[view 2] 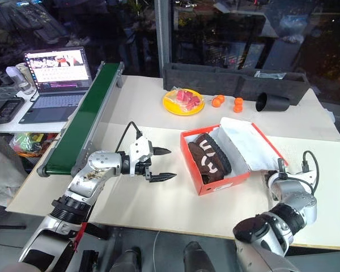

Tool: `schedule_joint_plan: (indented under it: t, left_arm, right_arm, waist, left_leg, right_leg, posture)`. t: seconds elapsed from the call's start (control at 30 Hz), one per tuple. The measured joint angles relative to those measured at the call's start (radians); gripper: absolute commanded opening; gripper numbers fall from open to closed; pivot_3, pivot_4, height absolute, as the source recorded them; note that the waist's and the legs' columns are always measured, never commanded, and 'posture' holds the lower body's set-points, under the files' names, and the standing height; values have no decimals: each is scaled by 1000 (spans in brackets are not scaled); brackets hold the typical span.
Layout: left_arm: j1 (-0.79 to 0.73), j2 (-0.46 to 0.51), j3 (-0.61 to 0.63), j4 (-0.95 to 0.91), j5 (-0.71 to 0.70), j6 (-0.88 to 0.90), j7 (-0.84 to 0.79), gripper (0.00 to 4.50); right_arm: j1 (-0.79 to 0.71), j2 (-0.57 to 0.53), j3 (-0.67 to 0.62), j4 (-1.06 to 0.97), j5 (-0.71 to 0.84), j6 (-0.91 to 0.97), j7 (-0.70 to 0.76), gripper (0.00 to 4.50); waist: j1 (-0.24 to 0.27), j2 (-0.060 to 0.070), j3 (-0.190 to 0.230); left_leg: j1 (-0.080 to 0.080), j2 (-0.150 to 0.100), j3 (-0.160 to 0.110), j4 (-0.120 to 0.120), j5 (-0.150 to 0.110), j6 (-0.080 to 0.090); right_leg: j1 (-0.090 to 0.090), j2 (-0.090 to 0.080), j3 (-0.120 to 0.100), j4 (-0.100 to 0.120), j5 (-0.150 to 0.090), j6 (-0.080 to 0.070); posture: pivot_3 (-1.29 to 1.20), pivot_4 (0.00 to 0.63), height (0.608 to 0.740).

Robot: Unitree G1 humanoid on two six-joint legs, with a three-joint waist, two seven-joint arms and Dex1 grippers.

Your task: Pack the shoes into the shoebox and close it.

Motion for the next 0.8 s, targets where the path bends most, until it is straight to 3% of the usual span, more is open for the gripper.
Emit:
schedule_joint_plan:
  t: [0.27,0.43,0.53,0.67,0.8]
  left_arm:
    - [2,2,0,-10,1,1,0,4500]
    - [4,5,1,-12,1,3,1,4500]
    - [3,5,1,-12,1,3,2,4500]
    - [3,-2,0,-13,2,3,5,4500]
    - [3,-2,1,-13,3,3,11,4500]
  right_arm:
    - [121,57,261,-619,517,118,96,17]
    - [208,-121,456,-758,699,185,115,17]
    - [214,-269,601,-736,657,219,145,17]
    - [156,-423,864,-550,415,222,165,17]
    - [144,-440,1106,-334,212,204,238,17]
  waist:
    - [13,3,1]
    - [27,2,2]
    - [35,1,2]
    - [43,0,2]
    - [48,-2,2]
  left_leg:
    - [-1,0,0,-7,1,1]
    - [-3,-1,0,-4,1,1]
    - [-3,-1,0,-3,1,0]
    - [-2,-1,0,-2,3,1]
    - [-4,-1,0,-2,3,1]
  right_leg:
    - [-11,1,0,16,-10,-6]
    - [-11,0,0,14,-10,-6]
    - [-12,0,1,14,-12,-12]
    - [-12,0,1,14,-11,-12]
    - [-12,0,1,14,-8,-7]
  posture:
    - [0,150,740]
    - [0,150,740]
    - [0,150,740]
    - [0,150,740]
    - [0,150,740]
